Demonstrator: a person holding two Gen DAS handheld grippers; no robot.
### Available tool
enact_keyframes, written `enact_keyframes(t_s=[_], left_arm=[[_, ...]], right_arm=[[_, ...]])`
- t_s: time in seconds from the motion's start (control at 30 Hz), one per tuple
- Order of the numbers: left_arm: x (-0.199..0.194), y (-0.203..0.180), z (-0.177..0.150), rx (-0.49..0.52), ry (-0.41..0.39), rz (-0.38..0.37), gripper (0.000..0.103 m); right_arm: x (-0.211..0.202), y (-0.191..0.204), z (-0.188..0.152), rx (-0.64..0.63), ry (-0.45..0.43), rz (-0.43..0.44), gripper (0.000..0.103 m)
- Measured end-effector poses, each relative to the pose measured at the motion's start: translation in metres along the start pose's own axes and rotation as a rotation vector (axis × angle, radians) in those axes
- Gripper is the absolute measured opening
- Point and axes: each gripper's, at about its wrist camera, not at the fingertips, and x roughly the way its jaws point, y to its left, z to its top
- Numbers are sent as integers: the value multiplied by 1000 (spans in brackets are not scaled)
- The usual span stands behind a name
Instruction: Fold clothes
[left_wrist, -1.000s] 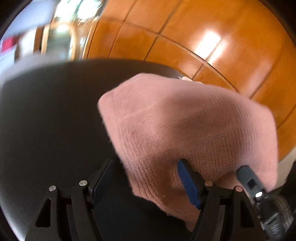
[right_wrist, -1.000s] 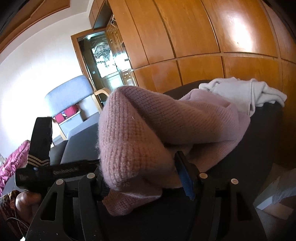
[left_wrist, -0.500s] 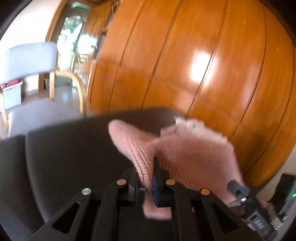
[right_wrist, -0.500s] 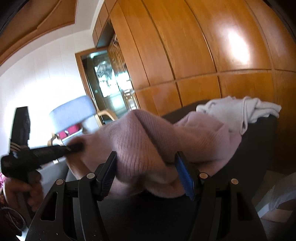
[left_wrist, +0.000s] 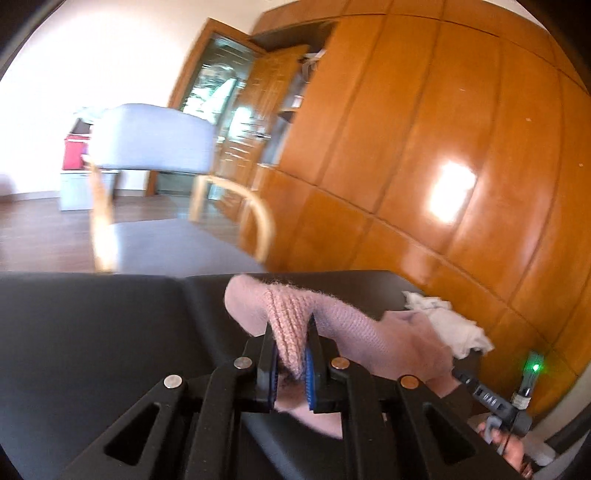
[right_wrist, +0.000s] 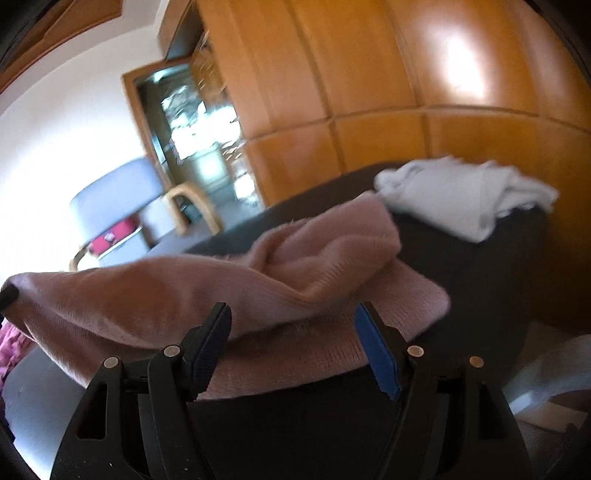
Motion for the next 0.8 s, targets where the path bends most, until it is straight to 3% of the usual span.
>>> enact_keyframes(t_s=[0.33,0.57,0.6,0.63,0.67,0.7,0.73,0.8], left_arm=[[-100,102,-42,-81,-91,251,10],[-165,176,-78,-158,-123,365,10],[-173,185,-83,-178,-127,379,10],[-181,194,-87,-200,-132,391,10],[-188,202,-91,-218,-133,405,10],[-193,210,-96,-232,-131,420,10],[-199,217,-100,-246,-129,435,10],[-208,228,-107,-258,-131,469,10]], right_arm=[[29,122,-24,-293,76,182,73],[49,211,-54,-481,165,280,71],[54,223,-58,-500,184,294,69],[59,235,-63,-518,205,311,58],[65,248,-68,-532,231,336,39],[71,260,-73,-547,252,358,30],[74,272,-78,-564,261,374,23],[75,292,-84,-591,251,408,21]])
